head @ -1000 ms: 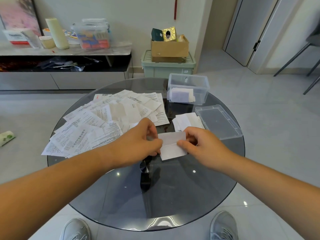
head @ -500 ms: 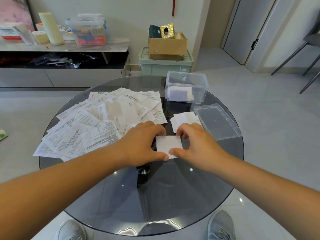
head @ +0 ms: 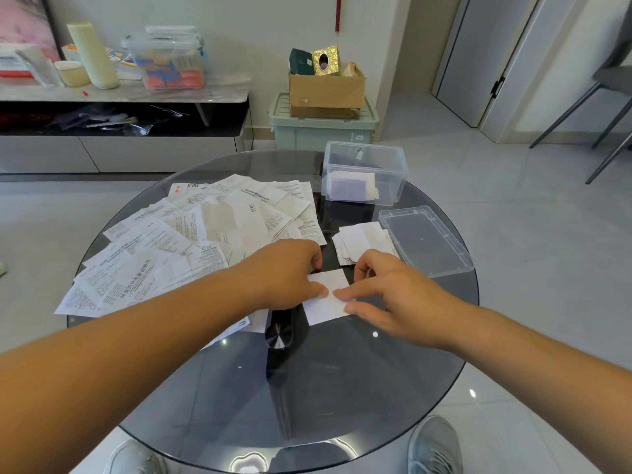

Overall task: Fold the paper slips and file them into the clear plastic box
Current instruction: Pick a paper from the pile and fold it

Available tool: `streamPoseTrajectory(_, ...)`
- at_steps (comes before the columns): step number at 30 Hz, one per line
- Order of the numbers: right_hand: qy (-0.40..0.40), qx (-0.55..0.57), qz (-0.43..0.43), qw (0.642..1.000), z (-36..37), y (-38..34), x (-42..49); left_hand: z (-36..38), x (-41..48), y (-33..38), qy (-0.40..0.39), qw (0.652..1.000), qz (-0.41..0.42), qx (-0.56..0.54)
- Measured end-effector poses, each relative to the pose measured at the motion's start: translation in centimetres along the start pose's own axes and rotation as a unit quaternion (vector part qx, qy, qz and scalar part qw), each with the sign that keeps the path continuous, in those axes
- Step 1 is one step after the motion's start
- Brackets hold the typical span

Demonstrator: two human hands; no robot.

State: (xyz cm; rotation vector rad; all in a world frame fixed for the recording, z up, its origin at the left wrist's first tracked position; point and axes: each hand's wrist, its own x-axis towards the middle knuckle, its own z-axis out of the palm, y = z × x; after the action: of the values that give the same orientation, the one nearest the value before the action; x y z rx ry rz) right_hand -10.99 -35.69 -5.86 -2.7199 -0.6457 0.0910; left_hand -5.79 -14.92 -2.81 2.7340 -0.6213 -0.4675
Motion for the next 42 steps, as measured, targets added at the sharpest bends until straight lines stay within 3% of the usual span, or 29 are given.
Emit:
streamPoseTrajectory(5,0.007,-0.021,-0.047,0.999,-0.1,0.3,-0.5,-0.7,0.3,1.1,-0.049,0.998,-0.034,0.008)
streamPoseTrajectory(10,0.013,0.089,0.046,0.995,-0.4,-0.3,-0.8,-0.6,0.0,0.9,-0.055,0.994,-0.02,-0.087)
streamPoseTrajectory(12,0.064,0.188,0.111,0.974,-0.9,-0.6,-0.7,-1.3,-0.2,0.8,-0.04,0.978,-0.037,-0.202)
streamPoseTrajectory(16,0.144,0.383,0.207,0.889,-2.7,-0.1,1.0,-2.3,0.3,1.0,0.01,0.902,-0.076,-0.426)
streamPoseTrajectory(18,0.17,0.433,0.226,0.856,-3.8,0.2,1.9,-2.0,1.1,1.6,0.044,0.875,-0.089,-0.474)
streamPoseTrajectory(20,0.2,0.433,0.244,0.844,-4.8,0.6,2.9,-1.5,2.1,2.2,0.068,0.883,-0.101,-0.453)
streamPoseTrajectory(23,0.221,0.378,0.272,0.857,-5.2,1.5,4.4,-1.2,3.7,2.9,0.08,0.905,-0.107,-0.405)
streamPoseTrajectory(32,0.202,0.253,0.273,0.906,-4.6,2.3,5.8,-0.2,6.3,2.7,0.088,0.889,-0.123,-0.433)
streamPoseTrajectory(42,0.194,0.119,0.235,0.945,-3.0,3.8,5.4,0.1,6.3,2.5,0.069,0.945,-0.113,-0.299)
